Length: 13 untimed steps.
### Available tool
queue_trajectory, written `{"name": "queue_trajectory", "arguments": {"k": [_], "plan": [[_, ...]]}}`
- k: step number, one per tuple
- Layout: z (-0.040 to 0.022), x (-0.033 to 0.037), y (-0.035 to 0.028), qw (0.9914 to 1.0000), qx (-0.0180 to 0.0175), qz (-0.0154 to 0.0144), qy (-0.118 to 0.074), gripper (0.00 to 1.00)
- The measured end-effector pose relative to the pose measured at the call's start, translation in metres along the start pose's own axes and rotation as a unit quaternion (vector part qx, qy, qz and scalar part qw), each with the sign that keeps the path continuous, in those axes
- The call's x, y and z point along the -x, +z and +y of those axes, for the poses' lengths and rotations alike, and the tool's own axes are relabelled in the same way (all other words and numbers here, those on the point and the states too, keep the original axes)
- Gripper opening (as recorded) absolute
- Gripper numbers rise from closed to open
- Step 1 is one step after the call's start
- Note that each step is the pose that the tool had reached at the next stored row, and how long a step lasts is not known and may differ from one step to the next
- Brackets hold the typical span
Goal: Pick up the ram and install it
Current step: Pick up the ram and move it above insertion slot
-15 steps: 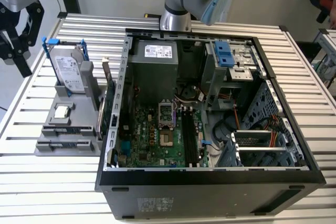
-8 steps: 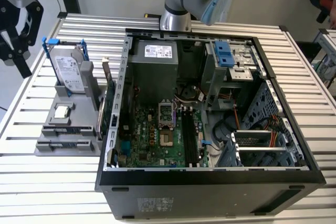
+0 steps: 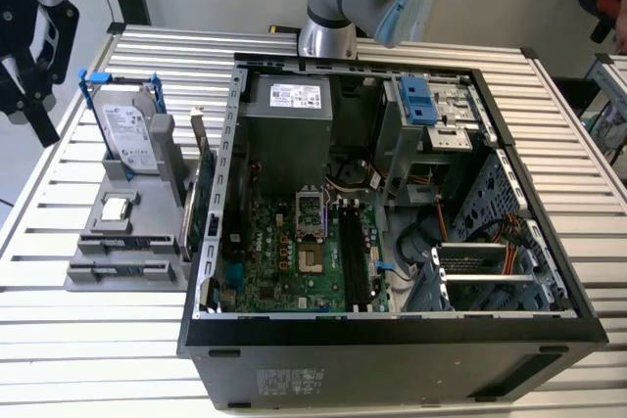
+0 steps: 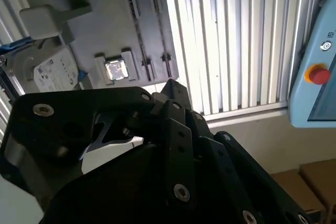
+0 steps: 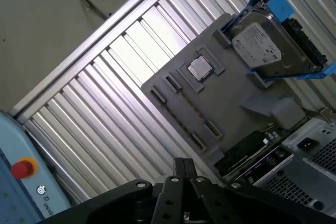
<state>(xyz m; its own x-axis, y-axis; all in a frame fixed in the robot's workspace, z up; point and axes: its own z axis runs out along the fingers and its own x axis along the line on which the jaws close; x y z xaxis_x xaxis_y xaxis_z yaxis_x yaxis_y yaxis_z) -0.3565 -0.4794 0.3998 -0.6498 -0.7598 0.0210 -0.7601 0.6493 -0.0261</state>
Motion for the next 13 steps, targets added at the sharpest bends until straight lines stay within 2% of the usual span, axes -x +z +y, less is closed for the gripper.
{"name": "queue_trajectory", "arguments": {"k": [3,7,11,13], "plan": [[0.0000,0.0000,-0.0002,0.99981,-0.0019,0.0012,-0.019,0.00],[0.0000,0.0000,-0.0006,0.99894,-0.0044,0.0028,-0.046,0.00],[0.0000,0.0000,-0.0007,0.99732,-0.0068,0.0043,-0.073,0.00],[0.0000,0.0000,-0.0007,0.99619,-0.0078,0.0047,-0.087,0.00]]}}
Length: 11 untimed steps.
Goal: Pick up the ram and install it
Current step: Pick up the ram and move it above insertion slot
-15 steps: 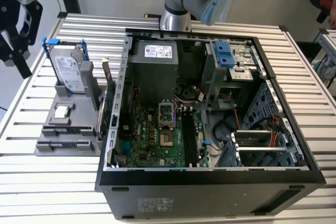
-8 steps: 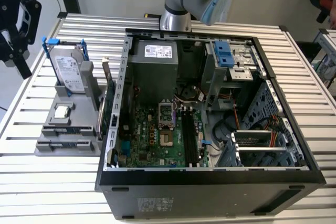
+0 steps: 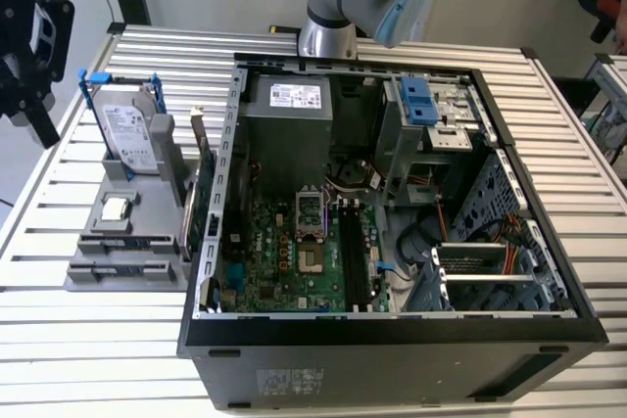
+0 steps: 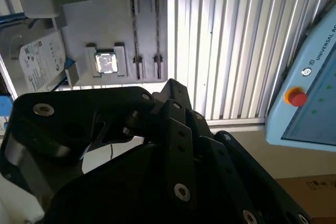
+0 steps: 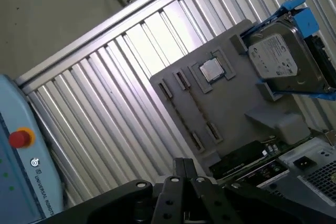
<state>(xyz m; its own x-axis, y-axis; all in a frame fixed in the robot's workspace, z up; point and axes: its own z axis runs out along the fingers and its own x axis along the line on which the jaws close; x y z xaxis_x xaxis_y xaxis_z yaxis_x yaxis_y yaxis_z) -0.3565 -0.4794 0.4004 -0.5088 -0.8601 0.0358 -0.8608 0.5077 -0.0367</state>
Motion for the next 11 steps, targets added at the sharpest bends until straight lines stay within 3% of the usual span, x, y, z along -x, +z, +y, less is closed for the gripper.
{"name": "queue_trajectory", "arguments": {"k": [5,11], "plan": [[0.0002,0.0004,-0.0001,0.99919,-0.0015,-0.0015,-0.040,0.00],[0.0003,0.0005,0.0001,0.99700,0.0014,-0.0107,-0.077,0.00]]}}
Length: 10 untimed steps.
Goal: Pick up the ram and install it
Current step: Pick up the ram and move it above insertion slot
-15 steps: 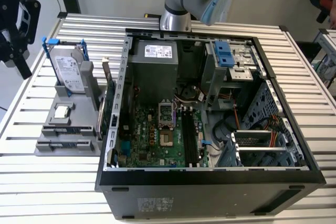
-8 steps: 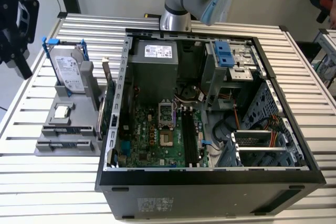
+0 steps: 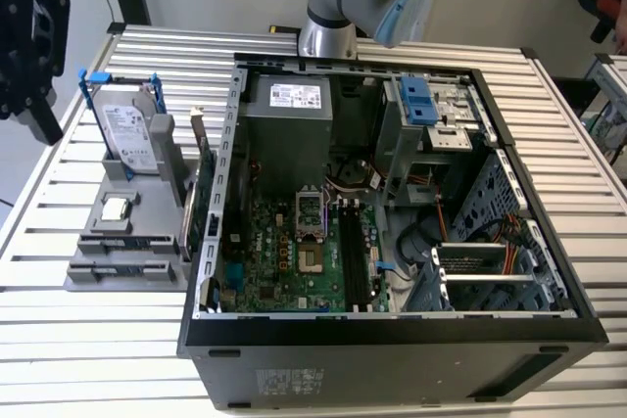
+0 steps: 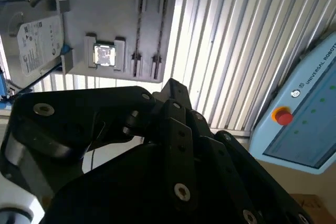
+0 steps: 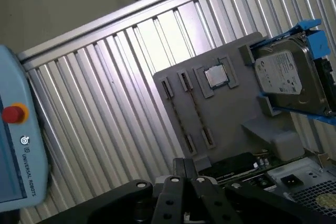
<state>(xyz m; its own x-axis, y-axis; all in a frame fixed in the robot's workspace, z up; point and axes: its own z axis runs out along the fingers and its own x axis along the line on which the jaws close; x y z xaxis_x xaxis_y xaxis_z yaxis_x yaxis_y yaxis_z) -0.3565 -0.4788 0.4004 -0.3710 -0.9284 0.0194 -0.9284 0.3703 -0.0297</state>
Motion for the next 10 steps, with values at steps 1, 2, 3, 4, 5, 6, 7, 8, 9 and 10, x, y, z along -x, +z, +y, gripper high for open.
{"name": "queue_trajectory", "arguments": {"k": [1,2,3,4,5,6,7,8,9,10], "plan": [[0.0000,0.0000,-0.0001,0.99999,0.0009,-0.0025,-0.005,0.00],[0.0001,0.0001,-0.0001,0.99995,0.0017,-0.0048,-0.008,0.00],[0.0001,0.0002,-0.0001,0.99990,0.0022,-0.0063,-0.013,0.00],[0.0002,0.0003,-0.0001,0.99982,0.0022,-0.0069,-0.018,0.00],[0.0002,0.0005,0.0000,0.99968,0.0021,-0.0071,-0.024,0.00],[0.0002,0.0007,-0.0001,0.99948,0.0021,-0.0073,-0.031,0.00],[0.0003,0.0009,-0.0001,0.99920,0.0020,-0.0075,-0.039,0.00],[0.0004,0.0011,-0.0001,0.99884,0.0019,-0.0077,-0.047,0.00],[0.0006,0.0014,-0.0001,0.99846,0.0018,-0.0079,-0.055,0.00],[0.0007,0.0017,-0.0001,0.99805,0.0017,-0.0081,-0.062,0.00]]}}
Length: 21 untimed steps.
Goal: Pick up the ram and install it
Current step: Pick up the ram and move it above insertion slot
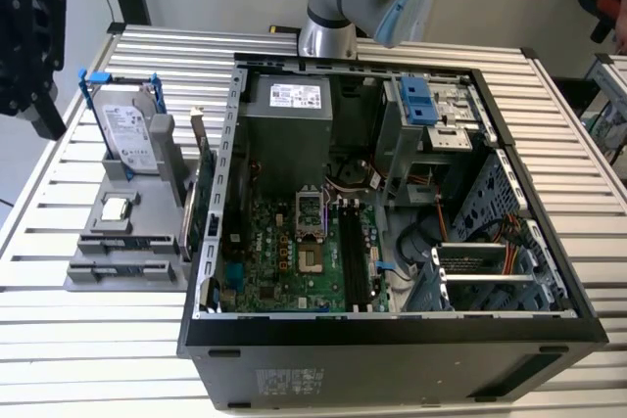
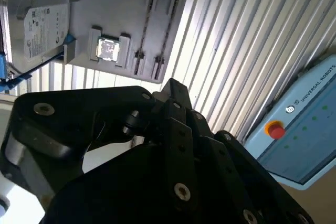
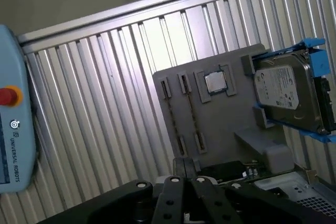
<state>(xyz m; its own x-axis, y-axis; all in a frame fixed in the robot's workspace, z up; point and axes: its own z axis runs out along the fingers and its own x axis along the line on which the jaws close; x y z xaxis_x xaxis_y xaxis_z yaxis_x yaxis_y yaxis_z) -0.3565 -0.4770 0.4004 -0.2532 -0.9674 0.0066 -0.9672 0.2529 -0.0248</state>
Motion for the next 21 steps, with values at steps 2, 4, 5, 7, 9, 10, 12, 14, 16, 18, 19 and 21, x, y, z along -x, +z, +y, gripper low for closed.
{"name": "queue_trajectory", "arguments": {"k": [2,4,5,7,9,10,12,14,16,18,19,21], "plan": [[0.0002,0.0007,0.0000,0.99991,-0.0001,-0.0004,-0.014,0.00],[0.0003,0.0012,-0.0001,0.99961,-0.0002,-0.0006,-0.028,0.00],[0.0004,0.0015,-0.0001,0.99938,-0.0002,-0.0007,-0.035,0.00],[0.0005,0.0018,0.0000,0.99874,-0.0004,-0.0008,-0.050,0.00],[0.0006,0.0020,0.0000,0.99789,-0.0007,-0.0004,-0.065,0.00],[0.0006,0.0021,0.0000,0.99737,-0.0008,-0.0003,-0.072,0.00],[0.0006,0.0023,-0.0001,0.99612,-0.0011,0.0000,-0.088,0.00],[0.0007,0.0024,-0.0001,0.99482,-0.0013,0.0004,-0.102,0.00],[0.0007,0.0027,-0.0001,0.99337,-0.0014,0.0006,-0.115,0.00],[0.0009,0.0033,-0.0001,0.99176,-0.0016,0.0002,-0.128,0.00],[0.0009,0.0033,-0.0001,0.99139,-0.0016,0.0002,-0.131,0.00],[0.0009,0.0033,-0.0001,0.99134,-0.0016,0.0001,-0.131,0.00]]}}
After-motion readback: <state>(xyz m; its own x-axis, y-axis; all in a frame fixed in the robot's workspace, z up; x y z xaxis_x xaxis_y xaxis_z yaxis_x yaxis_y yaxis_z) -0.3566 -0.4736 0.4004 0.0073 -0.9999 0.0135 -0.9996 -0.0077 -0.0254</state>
